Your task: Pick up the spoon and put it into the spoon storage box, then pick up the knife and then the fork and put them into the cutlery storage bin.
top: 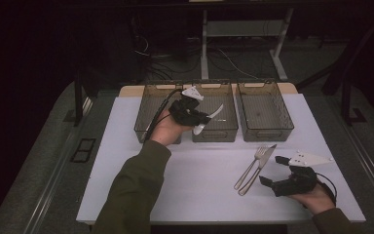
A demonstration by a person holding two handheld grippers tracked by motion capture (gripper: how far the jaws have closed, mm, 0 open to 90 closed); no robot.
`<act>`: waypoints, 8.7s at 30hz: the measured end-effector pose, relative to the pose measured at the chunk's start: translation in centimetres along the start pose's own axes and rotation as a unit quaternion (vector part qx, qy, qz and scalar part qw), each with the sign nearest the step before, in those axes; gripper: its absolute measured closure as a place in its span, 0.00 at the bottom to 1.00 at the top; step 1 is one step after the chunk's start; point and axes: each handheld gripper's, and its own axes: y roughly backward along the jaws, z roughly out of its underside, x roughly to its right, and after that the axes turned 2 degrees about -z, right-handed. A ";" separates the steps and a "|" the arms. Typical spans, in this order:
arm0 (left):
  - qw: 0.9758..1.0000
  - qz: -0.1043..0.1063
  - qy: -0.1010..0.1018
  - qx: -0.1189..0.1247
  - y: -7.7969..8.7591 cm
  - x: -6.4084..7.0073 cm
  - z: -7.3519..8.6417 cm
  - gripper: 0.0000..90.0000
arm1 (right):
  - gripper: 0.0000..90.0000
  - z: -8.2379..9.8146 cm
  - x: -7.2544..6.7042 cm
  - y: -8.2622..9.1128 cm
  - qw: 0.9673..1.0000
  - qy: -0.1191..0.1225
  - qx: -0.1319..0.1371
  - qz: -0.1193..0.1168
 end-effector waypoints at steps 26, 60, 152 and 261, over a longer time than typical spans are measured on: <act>0.994 -0.047 0.019 -0.099 -6.9 -2.9 -0.6 0.88 | 0.03 0.0 0.0 0.1 1.000 -0.004 0.005 -0.002; 0.999 -0.032 0.027 -0.024 -4.5 -1.2 -0.9 0.64 | 0.03 0.0 0.1 0.1 1.000 -0.008 0.007 -0.010; 0.996 -0.022 0.053 0.065 6.8 8.0 19.2 0.00 | 1.00 -2.4 -5.3 -6.8 0.973 0.066 -0.197 -0.102; 0.997 -0.012 0.049 0.066 6.9 8.0 19.1 0.00 | 0.65 -2.9 3.5 1.3 0.959 -0.023 -0.277 0.045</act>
